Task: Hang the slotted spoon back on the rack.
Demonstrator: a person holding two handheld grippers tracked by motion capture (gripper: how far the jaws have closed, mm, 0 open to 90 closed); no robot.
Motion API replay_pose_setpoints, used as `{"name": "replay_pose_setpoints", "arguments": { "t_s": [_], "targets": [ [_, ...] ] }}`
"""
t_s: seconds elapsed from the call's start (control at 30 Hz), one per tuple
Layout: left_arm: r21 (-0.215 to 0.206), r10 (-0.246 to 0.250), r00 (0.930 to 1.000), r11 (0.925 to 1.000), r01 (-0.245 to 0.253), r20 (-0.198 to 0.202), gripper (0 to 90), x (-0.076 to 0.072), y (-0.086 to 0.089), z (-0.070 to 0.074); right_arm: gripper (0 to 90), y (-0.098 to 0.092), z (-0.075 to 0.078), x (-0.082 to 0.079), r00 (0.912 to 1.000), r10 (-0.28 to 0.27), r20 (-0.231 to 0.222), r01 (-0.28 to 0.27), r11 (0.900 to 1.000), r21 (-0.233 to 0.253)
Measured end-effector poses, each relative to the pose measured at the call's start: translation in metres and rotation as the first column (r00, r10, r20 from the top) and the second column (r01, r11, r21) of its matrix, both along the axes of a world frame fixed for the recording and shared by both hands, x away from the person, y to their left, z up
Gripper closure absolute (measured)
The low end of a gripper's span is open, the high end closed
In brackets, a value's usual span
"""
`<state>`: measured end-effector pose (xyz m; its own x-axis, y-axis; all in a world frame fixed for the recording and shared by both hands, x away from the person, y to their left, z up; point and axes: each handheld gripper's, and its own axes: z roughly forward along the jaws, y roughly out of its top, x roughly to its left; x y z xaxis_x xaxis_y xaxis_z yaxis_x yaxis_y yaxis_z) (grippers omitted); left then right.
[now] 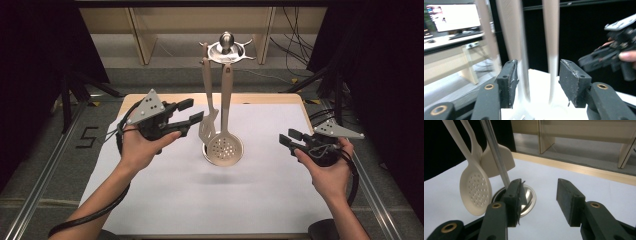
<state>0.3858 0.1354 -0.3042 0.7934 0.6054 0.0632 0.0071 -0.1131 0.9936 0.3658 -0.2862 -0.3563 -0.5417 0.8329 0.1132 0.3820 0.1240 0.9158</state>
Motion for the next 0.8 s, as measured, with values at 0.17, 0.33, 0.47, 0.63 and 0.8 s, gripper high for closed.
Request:
{"name": "replay_pose_setpoints", "arguments": {
  "t_s": [0.17, 0.33, 0.47, 0.63, 0.8],
  "targets": [
    [0.015, 0.095, 0.9947, 0.9954, -0.094, -0.041, 43.6, -0.006, 0.024, -0.036, 56.2, -0.001, -0.001, 0.000, 0.9996, -0.005, -0.028, 0.005, 1.000, 0.020],
    [0.053, 0.163, 0.9818, 0.9860, -0.158, -0.098, 42.0, -0.007, 0.050, -0.072, 56.1, -0.001, -0.003, 0.001, 0.9991, -0.013, -0.040, 0.014, 1.000, 0.022],
    [0.057, 0.208, 0.9698, 0.9776, -0.203, -0.126, 41.4, -0.008, 0.063, -0.094, 55.9, 0.000, -0.007, 0.004, 0.9993, -0.007, -0.038, 0.008, 1.000, 0.021],
    [0.080, 0.248, 0.9545, 0.9680, -0.238, -0.165, 40.3, -0.011, 0.070, -0.125, 55.6, -0.001, -0.014, 0.007, 0.9980, -0.010, -0.063, 0.010, 1.000, 0.013],
    [0.083, 0.282, 0.9465, 0.9589, -0.271, -0.158, 39.4, -0.008, 0.075, -0.135, 55.0, -0.003, -0.023, 0.008, 0.9975, 0.004, -0.070, -0.005, 1.000, -0.012]
  ]
}}
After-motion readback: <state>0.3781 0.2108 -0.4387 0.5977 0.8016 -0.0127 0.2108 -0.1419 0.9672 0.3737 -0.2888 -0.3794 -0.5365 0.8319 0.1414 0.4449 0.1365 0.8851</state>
